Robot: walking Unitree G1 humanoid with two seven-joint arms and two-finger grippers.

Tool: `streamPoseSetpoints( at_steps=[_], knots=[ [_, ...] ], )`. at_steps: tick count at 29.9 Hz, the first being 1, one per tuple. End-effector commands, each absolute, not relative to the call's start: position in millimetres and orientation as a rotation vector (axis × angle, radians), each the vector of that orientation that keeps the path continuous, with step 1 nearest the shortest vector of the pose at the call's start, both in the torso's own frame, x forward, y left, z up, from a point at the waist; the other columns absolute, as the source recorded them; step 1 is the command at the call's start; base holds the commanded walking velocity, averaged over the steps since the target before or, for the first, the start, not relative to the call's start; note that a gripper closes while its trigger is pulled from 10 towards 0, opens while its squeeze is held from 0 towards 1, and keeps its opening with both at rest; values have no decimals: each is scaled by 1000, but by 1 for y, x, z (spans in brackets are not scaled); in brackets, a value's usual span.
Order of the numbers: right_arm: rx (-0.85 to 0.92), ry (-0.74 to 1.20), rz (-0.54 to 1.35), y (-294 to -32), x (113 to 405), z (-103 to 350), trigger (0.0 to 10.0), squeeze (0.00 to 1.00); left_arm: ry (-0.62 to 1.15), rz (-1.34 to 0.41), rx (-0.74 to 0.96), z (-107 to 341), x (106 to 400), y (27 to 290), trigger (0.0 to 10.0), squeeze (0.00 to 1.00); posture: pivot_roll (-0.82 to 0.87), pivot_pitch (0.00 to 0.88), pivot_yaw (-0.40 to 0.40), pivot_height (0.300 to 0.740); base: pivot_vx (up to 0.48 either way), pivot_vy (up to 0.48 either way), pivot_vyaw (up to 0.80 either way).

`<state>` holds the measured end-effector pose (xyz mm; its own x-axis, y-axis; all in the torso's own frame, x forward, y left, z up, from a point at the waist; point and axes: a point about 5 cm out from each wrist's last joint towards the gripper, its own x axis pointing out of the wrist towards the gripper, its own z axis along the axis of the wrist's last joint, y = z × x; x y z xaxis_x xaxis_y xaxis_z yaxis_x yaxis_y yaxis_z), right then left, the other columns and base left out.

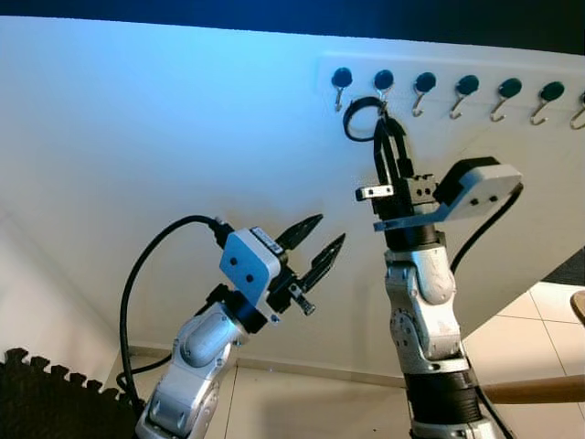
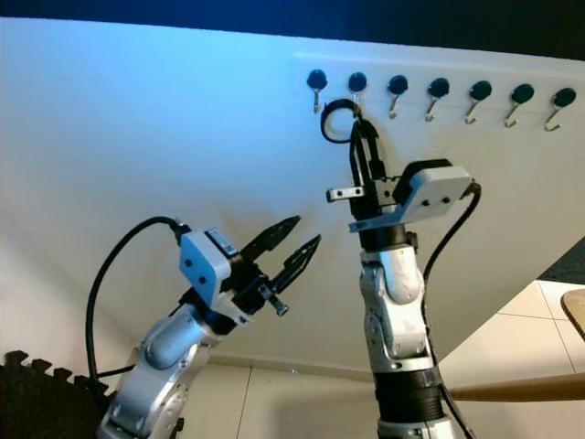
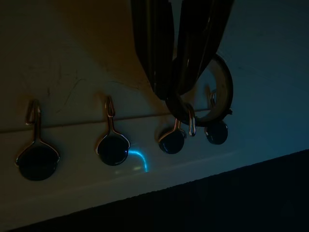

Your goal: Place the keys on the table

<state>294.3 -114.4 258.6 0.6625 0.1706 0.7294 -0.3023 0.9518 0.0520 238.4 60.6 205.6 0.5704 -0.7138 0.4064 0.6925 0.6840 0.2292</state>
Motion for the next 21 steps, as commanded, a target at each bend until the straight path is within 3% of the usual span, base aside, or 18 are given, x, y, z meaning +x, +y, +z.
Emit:
streamPoseSetpoints(
  at_steps=[1, 11, 21],
  knots=[
    [132, -768, 364, -99, 288, 246, 0, 0, -497, -840, 68, 205, 236, 60, 10000, 0, 44, 134, -26, 740, 0, 0, 0],
    [150, -754, 329, -103, 295, 251, 0, 0, -497, -841, 70, 205, 236, 61, 10000, 0, 47, 127, -26, 740, 0, 0, 0],
    [350, -743, 267, -116, 305, 265, 0, 0, -499, -842, 73, 206, 236, 60, 10000, 0, 49, 123, -27, 740, 0, 0, 0]
  ],
)
